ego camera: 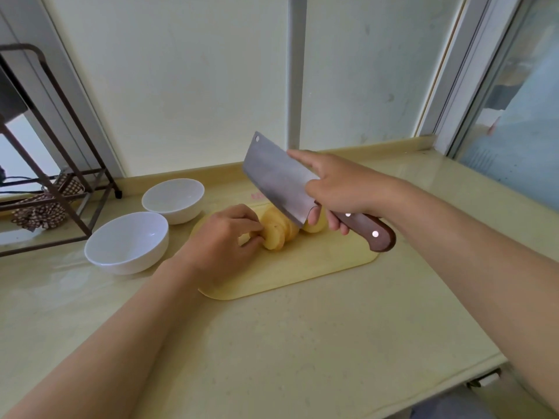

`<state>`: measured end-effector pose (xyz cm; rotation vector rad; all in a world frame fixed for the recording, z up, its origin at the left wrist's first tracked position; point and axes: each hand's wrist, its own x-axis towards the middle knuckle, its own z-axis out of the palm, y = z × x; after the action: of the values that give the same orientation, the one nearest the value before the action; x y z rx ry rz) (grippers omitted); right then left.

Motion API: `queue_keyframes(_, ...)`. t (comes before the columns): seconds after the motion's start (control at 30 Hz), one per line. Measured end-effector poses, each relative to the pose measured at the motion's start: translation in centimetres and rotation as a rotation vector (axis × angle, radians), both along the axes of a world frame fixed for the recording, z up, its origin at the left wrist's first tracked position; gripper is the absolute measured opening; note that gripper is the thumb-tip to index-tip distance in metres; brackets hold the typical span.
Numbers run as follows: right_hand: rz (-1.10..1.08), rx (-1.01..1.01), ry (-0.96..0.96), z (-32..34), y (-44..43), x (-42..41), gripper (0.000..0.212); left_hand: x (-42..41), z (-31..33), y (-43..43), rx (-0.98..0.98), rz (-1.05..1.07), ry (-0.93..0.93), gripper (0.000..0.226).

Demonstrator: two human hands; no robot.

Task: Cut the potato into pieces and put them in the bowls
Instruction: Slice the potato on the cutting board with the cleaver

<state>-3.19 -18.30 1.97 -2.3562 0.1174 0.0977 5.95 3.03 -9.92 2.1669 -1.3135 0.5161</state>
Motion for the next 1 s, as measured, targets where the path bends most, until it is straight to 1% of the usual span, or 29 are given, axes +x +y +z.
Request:
queue_keyframes(0.13, -0.023, 0.012, -0.003, -0.1, -0.9, -0.2, 0.084, -0.2, 0.1, -0.1, -0.026, -0.005, 0.008, 0.016)
queue_keyframes(0.23, -0.031, 0.045, 0.004, -0.6, -1.4, -0.5, 0.083, -0.6, 0.3, -0.3, -0.061, 0.005, 0.034, 0.023)
queue_keyframes(0.33, -0.03, 0.07, 0.006, -0.9, -1.9, -0.8, 0.083, -1.1, 0.8, -0.9, -0.084, 0.004, 0.013, 0.023)
queue_keyframes(0.53, -0.041, 0.162, -0.002, -1.1, -3.5, -1.2, 0.081, -2.7, 2.5, -3.4, -0.178, -0.034, -0.037, 0.017)
queue_keyframes(0.63, -0.07, 0.211, -0.023, -1.1, -4.9, -1.5, 0.078, -4.1, 3.0, -5.0, -0.193, -0.1, -0.068, 0.011)
queue_keyframes(0.73, -0.105, 0.237, -0.056, -0.7, -6.7, -2.4, 0.076, -6.2, 2.9, -7.2, -0.145, -0.177, -0.07, 0.011)
queue_keyframes(0.87, -0.15, 0.234, -0.087, 0.0, -9.5, -4.1, 0.075, -9.1, 2.3, -11.0, -0.013, -0.311, -0.07, 0.008)
queue_keyframes(1.0, -0.192, 0.242, -0.101, -0.1, -12.4, -6.1, 0.075, -11.5, 1.7, -15.2, 0.076, -0.376, -0.055, 0.011)
